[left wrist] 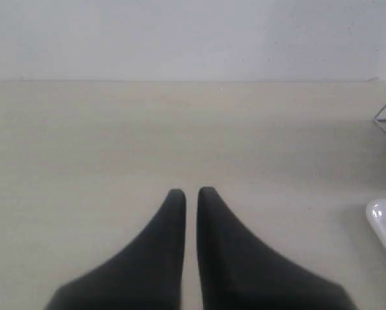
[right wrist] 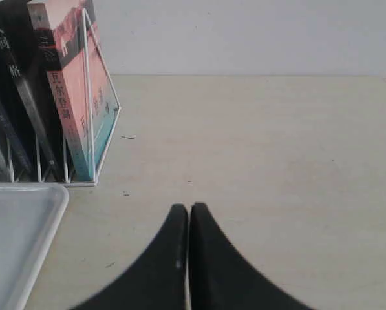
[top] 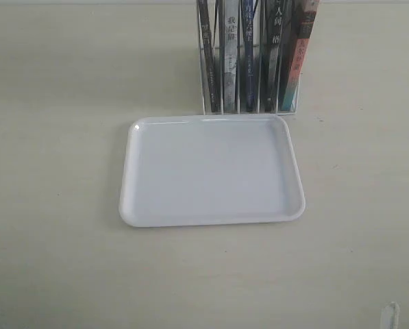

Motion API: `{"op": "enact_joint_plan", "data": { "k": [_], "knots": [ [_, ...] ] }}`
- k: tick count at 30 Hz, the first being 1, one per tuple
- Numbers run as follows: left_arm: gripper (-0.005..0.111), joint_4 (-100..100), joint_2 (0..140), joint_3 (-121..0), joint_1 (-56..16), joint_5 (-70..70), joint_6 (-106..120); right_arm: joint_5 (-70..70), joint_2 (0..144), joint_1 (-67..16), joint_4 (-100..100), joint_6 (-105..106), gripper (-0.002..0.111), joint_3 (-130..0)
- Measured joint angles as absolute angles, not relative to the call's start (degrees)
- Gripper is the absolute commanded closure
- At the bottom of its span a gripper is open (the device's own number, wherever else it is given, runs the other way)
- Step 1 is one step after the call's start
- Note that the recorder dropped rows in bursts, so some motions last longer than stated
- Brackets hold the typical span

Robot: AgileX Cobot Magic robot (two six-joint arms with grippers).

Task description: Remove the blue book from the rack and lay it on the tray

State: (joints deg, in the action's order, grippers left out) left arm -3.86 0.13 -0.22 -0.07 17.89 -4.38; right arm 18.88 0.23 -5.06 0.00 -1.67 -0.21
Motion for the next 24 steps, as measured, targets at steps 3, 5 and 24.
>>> {"op": "enact_joint_plan", "data": {
  "k": [3,5,24],
  "knots": [
    [0.101,-3.86,0.13,-0.22,-0.07,17.89,-4.38,18.88,0.23,-5.06,0.0,-1.67,0.108,-0.21],
    [0.101,-3.86,0.13,-0.22,-0.07,17.89,-4.38,18.88,0.23,-5.06,0.0,-1.67,0.108,-0.21],
    [0.101,-3.86,0.13,-0.22,-0.07,17.89,-4.38,18.88,0.23,-5.06,0.58,-1.57,0.108,-0.21]
  ]
}}
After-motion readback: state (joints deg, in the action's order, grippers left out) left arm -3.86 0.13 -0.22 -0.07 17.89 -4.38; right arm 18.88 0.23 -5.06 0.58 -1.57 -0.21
